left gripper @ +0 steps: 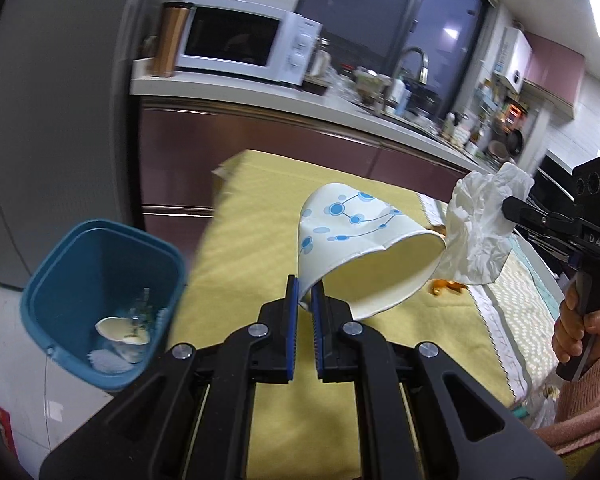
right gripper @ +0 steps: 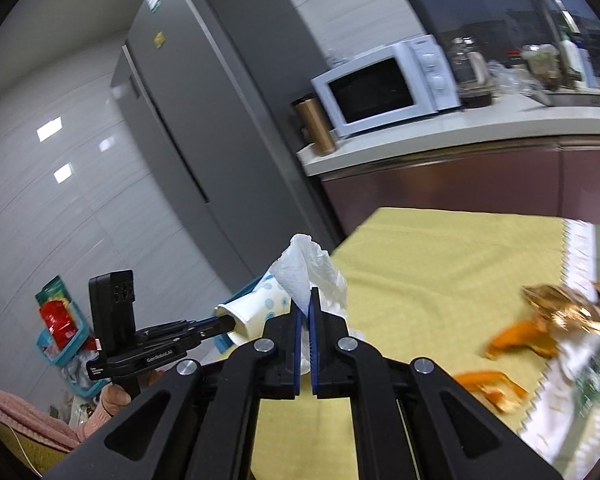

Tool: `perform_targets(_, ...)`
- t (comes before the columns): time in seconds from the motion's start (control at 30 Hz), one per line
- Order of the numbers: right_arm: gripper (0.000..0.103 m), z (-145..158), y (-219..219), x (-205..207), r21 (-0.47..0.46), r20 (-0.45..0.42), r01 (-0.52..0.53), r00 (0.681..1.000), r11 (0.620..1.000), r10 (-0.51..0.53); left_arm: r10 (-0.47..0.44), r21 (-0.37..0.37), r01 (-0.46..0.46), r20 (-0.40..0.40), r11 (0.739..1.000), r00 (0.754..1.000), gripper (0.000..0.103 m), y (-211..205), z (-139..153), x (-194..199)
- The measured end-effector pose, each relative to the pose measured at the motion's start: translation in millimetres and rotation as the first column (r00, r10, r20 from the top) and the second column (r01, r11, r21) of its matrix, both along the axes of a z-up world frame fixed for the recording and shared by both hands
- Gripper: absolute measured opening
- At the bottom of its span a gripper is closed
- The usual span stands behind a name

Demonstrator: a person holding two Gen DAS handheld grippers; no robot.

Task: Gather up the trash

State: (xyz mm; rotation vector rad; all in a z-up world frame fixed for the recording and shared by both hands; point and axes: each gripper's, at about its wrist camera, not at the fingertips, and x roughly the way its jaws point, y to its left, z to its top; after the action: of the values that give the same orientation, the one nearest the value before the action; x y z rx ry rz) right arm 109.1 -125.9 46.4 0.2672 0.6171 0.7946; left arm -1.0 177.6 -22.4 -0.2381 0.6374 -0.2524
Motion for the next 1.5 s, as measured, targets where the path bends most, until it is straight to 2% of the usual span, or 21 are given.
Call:
perform_targets(0.23,0.003,7,47,19,0.005,0.005,-0.097,0.995,0.995,0.097,0.116,-0.003,-0.116,0.009,0.993,0.993,0.007,46,2,-11)
perform_targets(0.47,0.003,10,95,37,0.022,-0.014,-0.209,0.978,0.978,0.21,0.229,-0.004,-0.229,-0.007,0.973,0.973,0.007,94,-2,-18)
perform_targets(0.87,0.003,12,171,59,0.029,-0.026,-0.331,0.943,0.943,0.332,0.35,0.014,-0.351,-0.091,0.936,0.932,0.007,143,-30,-14)
perform_targets(1.13,0.003,-11,206,70,0.004,-0.086,-0.366,0.927,0.93,0.365,0.387,0.027,-0.387,-0.144,0.921,0.911,0.007,150,-48,-3)
perform_targets(1.5,0.003,-55,232,89,-0.039,-0.208,-0.363,0.914,0.931,0.348,0.424,0.056,-0.421,-0.196,0.905,0.885,0.007,159,-71,11)
